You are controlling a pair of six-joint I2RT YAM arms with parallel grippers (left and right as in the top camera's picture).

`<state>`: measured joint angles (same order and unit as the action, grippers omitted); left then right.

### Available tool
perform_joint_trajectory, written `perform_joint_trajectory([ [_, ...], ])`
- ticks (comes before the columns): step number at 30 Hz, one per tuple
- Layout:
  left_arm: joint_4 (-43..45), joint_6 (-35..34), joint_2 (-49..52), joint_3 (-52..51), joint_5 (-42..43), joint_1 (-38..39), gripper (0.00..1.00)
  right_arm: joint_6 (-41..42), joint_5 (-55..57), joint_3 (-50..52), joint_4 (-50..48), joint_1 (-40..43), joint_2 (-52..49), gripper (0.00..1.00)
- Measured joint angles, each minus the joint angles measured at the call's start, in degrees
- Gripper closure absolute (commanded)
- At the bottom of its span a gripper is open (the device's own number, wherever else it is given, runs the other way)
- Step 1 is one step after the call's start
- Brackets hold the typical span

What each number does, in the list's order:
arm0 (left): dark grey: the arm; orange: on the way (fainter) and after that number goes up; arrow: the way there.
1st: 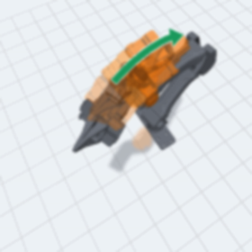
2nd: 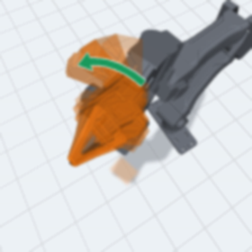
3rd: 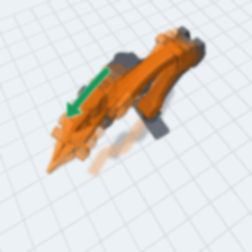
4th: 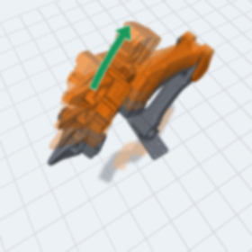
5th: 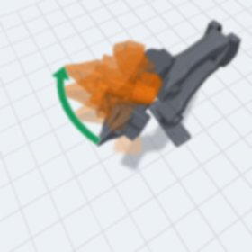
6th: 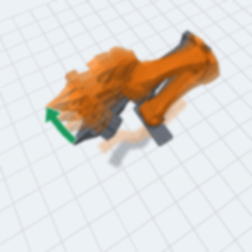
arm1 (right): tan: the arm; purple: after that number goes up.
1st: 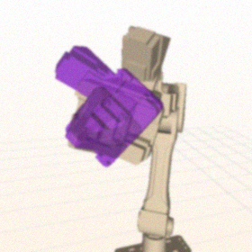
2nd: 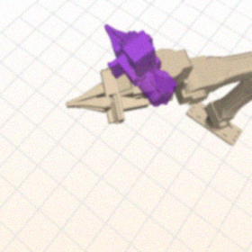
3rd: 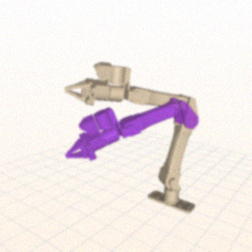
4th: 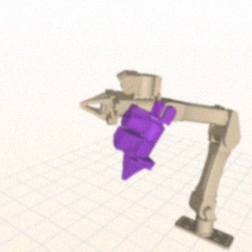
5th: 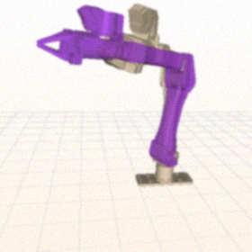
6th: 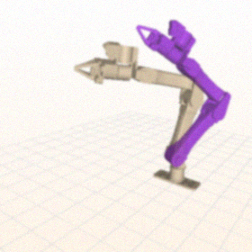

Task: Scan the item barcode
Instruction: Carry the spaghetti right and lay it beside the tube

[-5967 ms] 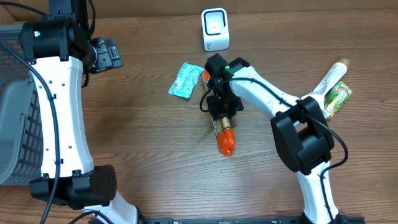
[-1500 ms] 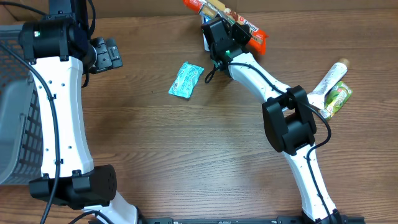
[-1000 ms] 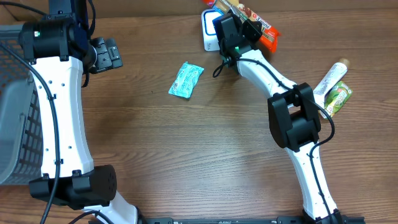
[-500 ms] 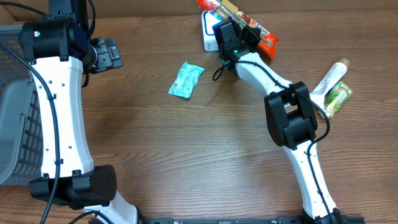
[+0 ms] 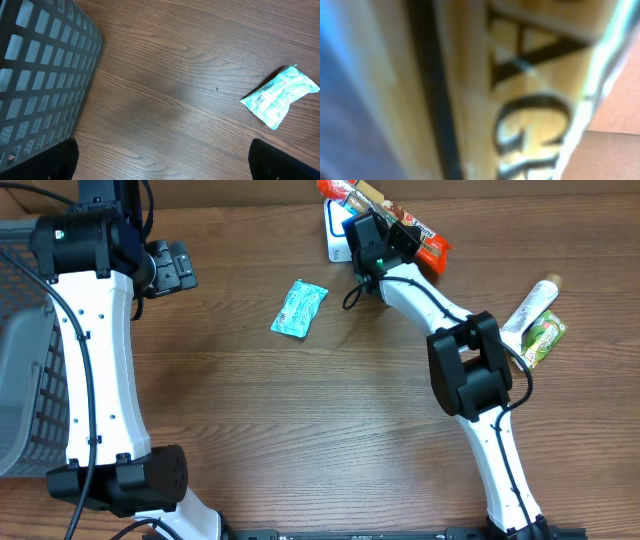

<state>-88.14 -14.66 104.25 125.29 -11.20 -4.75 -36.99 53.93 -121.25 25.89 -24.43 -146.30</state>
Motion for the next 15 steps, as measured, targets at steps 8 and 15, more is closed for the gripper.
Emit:
perform_joint_trajectory([
  [8, 0.02, 0.0, 0.0, 0.0, -0.02, 0.0, 0.0, 19.5, -19.19, 0.37, 21.38, 1.27, 19.34, 0.96],
  [15, 0.0, 0.0, 0.0, 0.0, -0.02, 0.0, 0.0, 50.53, -43.85, -2.36, 38.49, 14.93, 40.06, 0.96],
])
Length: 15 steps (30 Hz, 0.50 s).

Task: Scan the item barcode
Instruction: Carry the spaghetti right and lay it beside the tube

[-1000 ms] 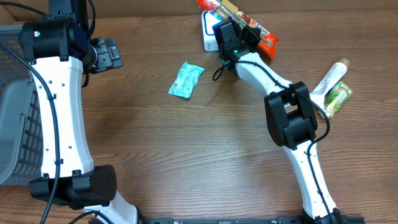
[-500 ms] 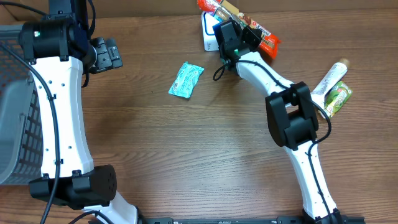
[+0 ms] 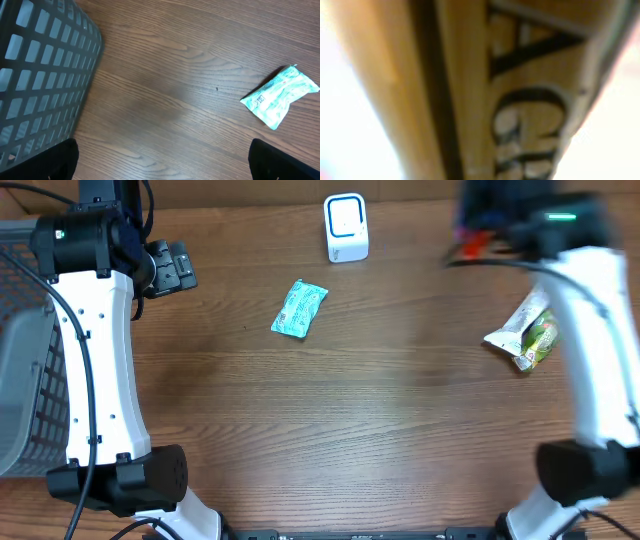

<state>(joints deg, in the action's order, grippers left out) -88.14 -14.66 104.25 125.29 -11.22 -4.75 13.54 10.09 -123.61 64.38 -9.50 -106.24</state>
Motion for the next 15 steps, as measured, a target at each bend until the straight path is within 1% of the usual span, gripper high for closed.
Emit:
perform_joint_trajectory([
  [3, 0.0, 0.0, 0.0, 0.0, 0.0, 0.0, 0.0, 10.67, -6.67, 1.11, 4.11, 8.83, 0.9, 0.96],
  [6, 0.0, 0.0, 0.0, 0.0, 0.0, 0.0, 0.0, 16.41, -11.3, 7.02, 3.26, 13.09, -2.69, 0.96],
  [10, 0.02, 0.0, 0.0, 0.0, 0.02, 0.0, 0.0, 20.44, -16.87, 18.67, -3.13, 14.01, -10.36, 0.96],
  [13, 0.0, 0.0, 0.0, 0.0, 0.0, 0.0, 0.0, 21.64, -19.39, 26.36, -7.52, 13.97, -14.1, 0.96],
  [15, 0.02, 0.0, 0.02, 0.0, 0.0, 0.0, 0.0, 22.34, -20.39, 30.42, -10.12, 14.1, -14.84, 0.96],
])
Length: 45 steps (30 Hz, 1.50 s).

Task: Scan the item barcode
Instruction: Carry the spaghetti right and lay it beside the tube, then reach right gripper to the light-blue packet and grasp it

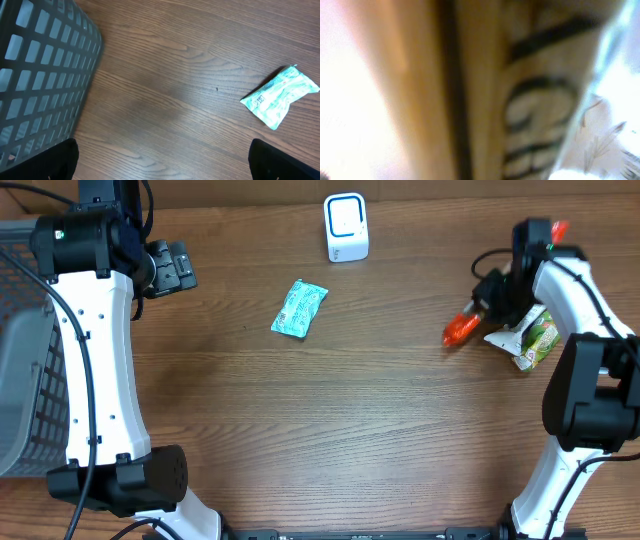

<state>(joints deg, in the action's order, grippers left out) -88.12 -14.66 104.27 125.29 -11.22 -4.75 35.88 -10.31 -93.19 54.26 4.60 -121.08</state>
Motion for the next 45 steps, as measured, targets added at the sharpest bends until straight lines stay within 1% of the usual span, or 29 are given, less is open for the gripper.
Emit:
perform_joint_trajectory([
  [5, -0.02, 0.0, -0.02, 0.0, 0.0, 0.0, 0.0, 0.59, -0.81, 1.49, -1.44, 2.05, 0.22, 0.96],
  [10, 0.0, 0.0, -0.02, 0.0, 0.0, 0.0, 0.0, 0.33, -0.61, 1.49, 2.21, 6.21, 0.63, 0.96],
  [11, -0.02, -0.02, 0.0, 0.0, 0.0, 0.0, 0.0, 0.26, -0.39, 1.49, 3.63, 7.17, 0.72, 0.96],
  [12, -0.02, 0.0, -0.02, 0.0, 0.0, 0.0, 0.0, 0.13, -0.11, 1.49, 5.16, 7.96, 0.81, 0.92],
  [13, 0.0, 0.0, -0.02, 0.0, 0.0, 0.0, 0.0, 0.11, 0.13, 1.49, 6.73, 8.81, 0.81, 0.76],
  [16, 0.0, 0.0, -0.02, 0.0, 0.0, 0.0, 0.0, 0.04, 1.27, 1.68, 10.56, 10.91, 0.81, 0.19],
  [17, 0.0, 0.0, -0.02, 0.0, 0.0, 0.0, 0.0, -0.17, 1.46, 1.68, 10.88, 11.32, 0.96, 0.09],
  [18, 0.0, 0.0, -0.02, 0.0, 0.0, 0.0, 0.0, -0.66, 1.6, 1.68, 10.97, 11.47, 1.22, 0.03],
  [19, -0.02, 0.0, -0.02, 0.0, 0.0, 0.0, 0.01, -1.49, 1.53, 1.68, 11.04, 11.47, 1.62, 0.0],
  [24, 0.0, 0.0, -0.02, 0.0, 0.0, 0.0, 0.0, -5.03, -0.76, -1.05, 11.91, 10.88, 2.75, 0.0],
  [29, 0.0, 0.0, -0.02, 0.0, 0.0, 0.0, 0.0, -9.57, -4.61, -10.21, 13.79, 9.84, 4.79, 0.0],
  [32, 0.0, 0.0, -0.02, 0.0, 0.0, 0.0, 0.0, -11.98, -7.19, -16.02, 13.7, 7.21, 7.32, 0.0],
  [34, 0.0, 0.0, 0.0, 0.0, 0.0, 0.0, 0.0, -12.87, -9.18, -18.4, 12.09, 4.07, 9.16, 0.0],
  [38, -0.02, 0.0, -0.02, 0.0, 0.0, 0.0, 0.01, -13.86, -11.98, -19.08, 6.67, -5.73, 10.75, 0.0],
  [42, -0.02, 0.0, -0.02, 0.0, 0.0, 0.0, 0.0, -14.01, -12.9, -18.82, -0.31, -16.5, 7.96, 0.0],
  [45, 0.0, 0.0, -0.02, 0.0, 0.0, 0.0, 0.0, -12.02, -12.79, -18.73, -4.79, -24.09, 3.8, 0.0],
])
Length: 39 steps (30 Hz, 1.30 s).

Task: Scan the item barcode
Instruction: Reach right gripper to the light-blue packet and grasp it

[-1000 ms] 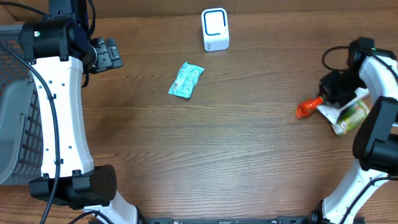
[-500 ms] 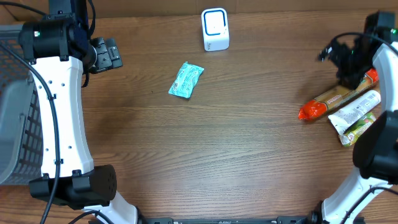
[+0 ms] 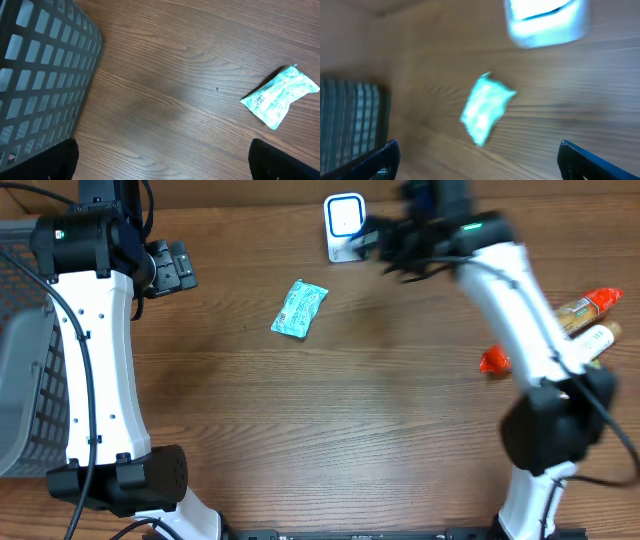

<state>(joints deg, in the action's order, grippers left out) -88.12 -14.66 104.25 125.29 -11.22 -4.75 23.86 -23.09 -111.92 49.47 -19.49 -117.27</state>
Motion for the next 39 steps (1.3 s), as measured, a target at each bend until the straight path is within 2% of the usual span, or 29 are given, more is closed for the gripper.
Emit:
perform_joint_trajectory([
  [3, -0.02, 0.0, 0.0, 0.0, 0.0, 0.0, 0.0, 3.1, -0.04, 0.13, -2.54, -5.64, -4.98, 0.0],
  [7, -0.02, 0.0, 0.0, 0.0, 0.0, 0.0, 0.01, 6.16, 0.28, 0.66, -3.82, -9.18, -10.23, 0.0],
  [10, -0.02, 0.0, 0.0, 0.0, 0.0, 0.0, 0.0, 6.95, 1.68, 0.85, -4.96, -9.97, -13.35, 0.08],
  [13, -0.02, 0.0, 0.0, 0.0, 0.0, 0.0, 0.0, 3.17, 2.73, 1.03, -9.25, -9.77, -15.26, 0.08],
  [20, 0.0, 0.0, 0.0, 0.0, 0.0, 0.0, 0.01, -14.78, 5.55, 1.09, -21.92, -9.46, -17.09, 0.12],
  [26, 0.0, 0.0, 0.0, 0.0, 0.0, 0.0, 0.0, -20.44, 6.49, 1.09, -29.35, -9.46, -20.63, 0.2],
  [30, -0.02, -0.02, 0.02, 0.0, 0.0, 0.0, 0.01, -21.57, 7.69, 1.09, -29.81, -9.42, -23.43, 0.29],
  [32, 0.0, 0.0, 0.0, 0.0, 0.0, 0.0, 0.0, -22.03, 8.57, 1.11, -28.76, -9.38, -24.15, 0.36],
  [39, -0.02, 0.0, 0.02, 0.0, 0.0, 0.0, 0.0, -22.21, 8.22, 0.5, -22.67, -9.38, -24.35, 0.78],
])
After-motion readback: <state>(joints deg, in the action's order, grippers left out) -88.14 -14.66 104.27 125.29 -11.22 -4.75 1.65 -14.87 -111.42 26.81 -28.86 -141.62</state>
